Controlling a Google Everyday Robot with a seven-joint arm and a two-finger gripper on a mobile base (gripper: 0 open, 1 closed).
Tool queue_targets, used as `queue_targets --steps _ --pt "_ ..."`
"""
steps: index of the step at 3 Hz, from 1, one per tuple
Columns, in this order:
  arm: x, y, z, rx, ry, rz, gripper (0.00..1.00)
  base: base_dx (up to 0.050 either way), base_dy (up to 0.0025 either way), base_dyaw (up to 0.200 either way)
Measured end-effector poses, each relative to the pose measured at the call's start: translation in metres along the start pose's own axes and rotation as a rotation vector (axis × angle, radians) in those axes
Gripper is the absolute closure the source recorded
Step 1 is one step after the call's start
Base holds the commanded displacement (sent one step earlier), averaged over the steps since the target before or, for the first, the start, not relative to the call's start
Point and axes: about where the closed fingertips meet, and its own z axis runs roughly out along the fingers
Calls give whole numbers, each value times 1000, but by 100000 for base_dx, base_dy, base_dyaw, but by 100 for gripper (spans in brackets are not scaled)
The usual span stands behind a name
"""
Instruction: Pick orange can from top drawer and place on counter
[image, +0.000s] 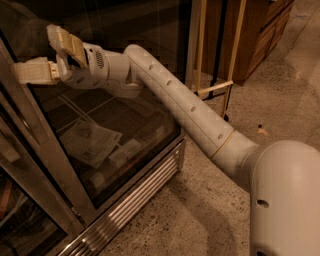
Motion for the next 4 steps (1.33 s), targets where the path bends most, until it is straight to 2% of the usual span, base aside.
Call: queue_targets --steps 2,3,4 --pt "0 4 0 -9 -12 10 52 0 0 0" --pt "7 11 -2 -9 -12 10 83 0 0 0" --pt "10 14 -3 -10 -12 11 100 0 0 0"
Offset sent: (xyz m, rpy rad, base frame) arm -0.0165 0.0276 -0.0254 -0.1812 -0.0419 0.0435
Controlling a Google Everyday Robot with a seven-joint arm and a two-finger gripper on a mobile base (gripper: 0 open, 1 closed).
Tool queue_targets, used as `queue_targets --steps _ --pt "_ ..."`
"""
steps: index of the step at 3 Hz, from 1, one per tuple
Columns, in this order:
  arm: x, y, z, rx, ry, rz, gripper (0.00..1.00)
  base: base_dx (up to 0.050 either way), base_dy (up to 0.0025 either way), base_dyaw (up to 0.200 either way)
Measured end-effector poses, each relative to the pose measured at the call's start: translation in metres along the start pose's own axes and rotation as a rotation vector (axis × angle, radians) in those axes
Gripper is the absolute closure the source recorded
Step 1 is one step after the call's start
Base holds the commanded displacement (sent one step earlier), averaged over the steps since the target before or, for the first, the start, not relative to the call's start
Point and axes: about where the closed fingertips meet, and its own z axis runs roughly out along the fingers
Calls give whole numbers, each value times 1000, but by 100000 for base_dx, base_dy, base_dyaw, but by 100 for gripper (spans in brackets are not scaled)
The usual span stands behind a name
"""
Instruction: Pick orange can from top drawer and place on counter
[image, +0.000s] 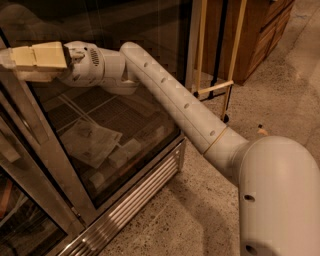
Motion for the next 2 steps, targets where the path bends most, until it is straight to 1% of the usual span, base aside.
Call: queue_targets --steps 1,2 --pt "0 7 0 -26 -13 11 100 0 0 0" --pt "5 14 -1 -36 -17 14 100 0 0 0"
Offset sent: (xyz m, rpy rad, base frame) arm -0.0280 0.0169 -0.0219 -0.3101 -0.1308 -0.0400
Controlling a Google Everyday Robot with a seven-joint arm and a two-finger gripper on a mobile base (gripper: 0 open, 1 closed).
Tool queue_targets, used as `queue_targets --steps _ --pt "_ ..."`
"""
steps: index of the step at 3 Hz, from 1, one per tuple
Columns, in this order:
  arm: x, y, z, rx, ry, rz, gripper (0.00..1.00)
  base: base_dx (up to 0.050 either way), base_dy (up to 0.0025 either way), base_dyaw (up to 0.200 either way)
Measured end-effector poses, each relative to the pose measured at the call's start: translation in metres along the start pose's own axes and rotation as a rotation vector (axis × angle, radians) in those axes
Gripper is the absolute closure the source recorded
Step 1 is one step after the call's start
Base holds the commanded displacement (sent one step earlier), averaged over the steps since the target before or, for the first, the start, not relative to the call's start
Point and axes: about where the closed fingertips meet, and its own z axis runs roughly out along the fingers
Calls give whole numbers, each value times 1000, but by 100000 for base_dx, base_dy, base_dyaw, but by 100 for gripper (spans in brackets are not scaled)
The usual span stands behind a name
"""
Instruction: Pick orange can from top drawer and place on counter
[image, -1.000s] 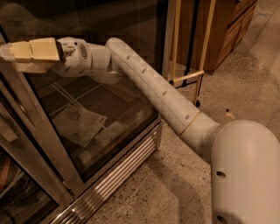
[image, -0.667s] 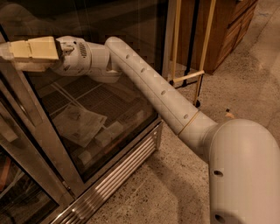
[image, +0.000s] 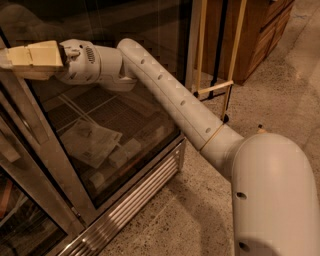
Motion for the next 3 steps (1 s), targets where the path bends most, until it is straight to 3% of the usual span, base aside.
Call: queue_targets --steps 1,3 --pt "10 2 -7 0 0 0 100 -4951 2 -9" --pt "23 14 -12 0 0 0 100 0 0 0"
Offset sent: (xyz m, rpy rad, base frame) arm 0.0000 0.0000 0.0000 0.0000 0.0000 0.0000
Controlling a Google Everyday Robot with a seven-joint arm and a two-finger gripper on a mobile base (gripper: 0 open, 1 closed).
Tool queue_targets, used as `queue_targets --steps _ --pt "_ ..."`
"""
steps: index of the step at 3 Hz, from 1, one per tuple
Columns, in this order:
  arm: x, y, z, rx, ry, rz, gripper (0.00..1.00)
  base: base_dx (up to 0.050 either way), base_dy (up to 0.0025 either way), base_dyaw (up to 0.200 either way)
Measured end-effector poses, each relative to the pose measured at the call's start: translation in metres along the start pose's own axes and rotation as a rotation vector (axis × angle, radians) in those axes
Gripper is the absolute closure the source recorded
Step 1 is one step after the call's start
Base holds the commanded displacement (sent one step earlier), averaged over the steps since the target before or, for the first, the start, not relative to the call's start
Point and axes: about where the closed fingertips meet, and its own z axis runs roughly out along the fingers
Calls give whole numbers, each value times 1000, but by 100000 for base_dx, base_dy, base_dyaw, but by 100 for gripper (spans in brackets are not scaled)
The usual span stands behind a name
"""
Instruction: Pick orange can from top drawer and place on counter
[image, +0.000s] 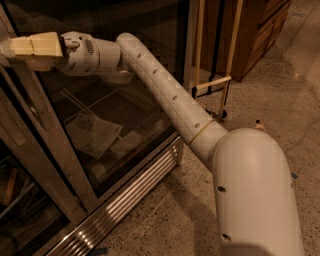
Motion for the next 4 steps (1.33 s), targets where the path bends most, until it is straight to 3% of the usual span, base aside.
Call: queue_targets --steps 4 --pt "1 7 -2 -5 4 -6 100 0 0 0"
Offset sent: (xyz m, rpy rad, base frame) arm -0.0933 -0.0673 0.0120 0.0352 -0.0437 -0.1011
